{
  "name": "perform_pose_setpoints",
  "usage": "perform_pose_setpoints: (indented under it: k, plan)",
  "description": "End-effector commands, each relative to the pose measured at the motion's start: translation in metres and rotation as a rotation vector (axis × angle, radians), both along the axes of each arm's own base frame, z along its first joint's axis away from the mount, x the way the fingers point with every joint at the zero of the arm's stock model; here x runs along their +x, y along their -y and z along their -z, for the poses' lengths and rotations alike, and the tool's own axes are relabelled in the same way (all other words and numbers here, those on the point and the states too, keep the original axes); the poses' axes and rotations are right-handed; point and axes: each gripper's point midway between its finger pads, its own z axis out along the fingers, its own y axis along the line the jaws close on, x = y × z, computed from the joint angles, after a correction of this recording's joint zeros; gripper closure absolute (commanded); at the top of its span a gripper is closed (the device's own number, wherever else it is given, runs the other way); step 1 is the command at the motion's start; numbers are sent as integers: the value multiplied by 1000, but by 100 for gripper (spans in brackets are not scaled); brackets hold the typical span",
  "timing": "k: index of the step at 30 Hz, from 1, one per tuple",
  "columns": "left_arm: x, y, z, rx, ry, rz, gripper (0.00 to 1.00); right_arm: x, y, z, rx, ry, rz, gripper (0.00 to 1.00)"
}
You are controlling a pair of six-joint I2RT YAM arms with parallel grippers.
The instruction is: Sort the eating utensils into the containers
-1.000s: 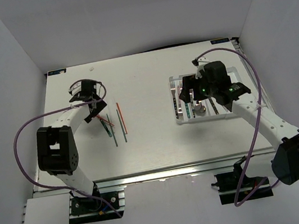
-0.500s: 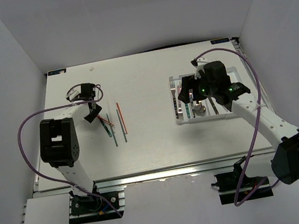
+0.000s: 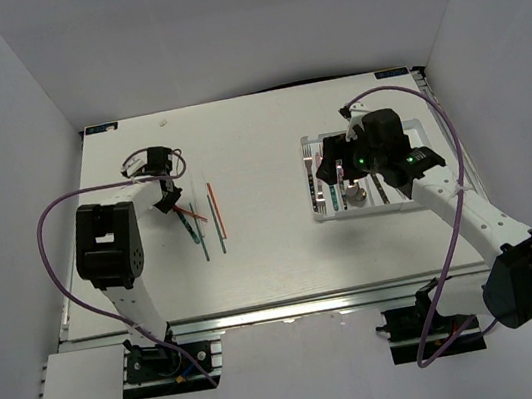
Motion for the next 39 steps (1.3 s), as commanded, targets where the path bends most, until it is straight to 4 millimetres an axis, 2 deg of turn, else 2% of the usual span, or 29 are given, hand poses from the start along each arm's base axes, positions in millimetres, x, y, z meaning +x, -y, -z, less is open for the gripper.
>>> perform_pose_setpoints:
  k: [1,10,13,16,18,23,25,27,28,29,31,32,34,36,38,39]
  plan:
    - [-2,-4,-3,6,10,-9,72,2,-6,-9,17,32,-27,18]
    - [0,5,-6,-39,32,35,100,1,-10,-9,30,31,-46,18]
    - [-2,7,-6,-52,31,49,100,-1,-15,-12,50,37,-71,17]
    - [-5,9,-17,-65,62,61,100,-6,-26,-17,87,44,-127,17]
    - [-11,14,-31,-86,109,80,100,-11,-43,-22,108,45,-179,17]
    - [-20,33,-73,-143,259,151,100,-32,-117,-11,162,17,-353,18]
    - [-26,39,-89,-164,303,187,100,-30,-139,-9,238,-15,-373,20]
    - [-32,48,-97,-195,314,242,100,-38,-163,-8,304,-46,-417,22]
    - [-38,50,-103,-203,332,263,100,-41,-183,-5,330,-73,-448,24]
    - [-41,56,-105,-224,336,297,100,-44,-194,-5,334,-82,-471,24]
    - [-46,66,-112,-262,358,355,100,-43,-219,-7,340,-85,-506,25]
    - [-53,80,-118,-311,376,426,100,-50,-233,-13,363,-82,-538,25]
    - [-58,91,-128,-352,407,491,100,-54,-253,-19,400,-96,-583,25]
    - [-69,106,-142,-412,450,572,100,-53,-264,-26,427,-96,-589,25]
    - [-75,118,-157,-457,497,637,100,-53,-281,-18,430,-128,-603,26]
    - [-77,119,-159,-462,498,651,100,-54,-284,-27,443,-122,-611,26]
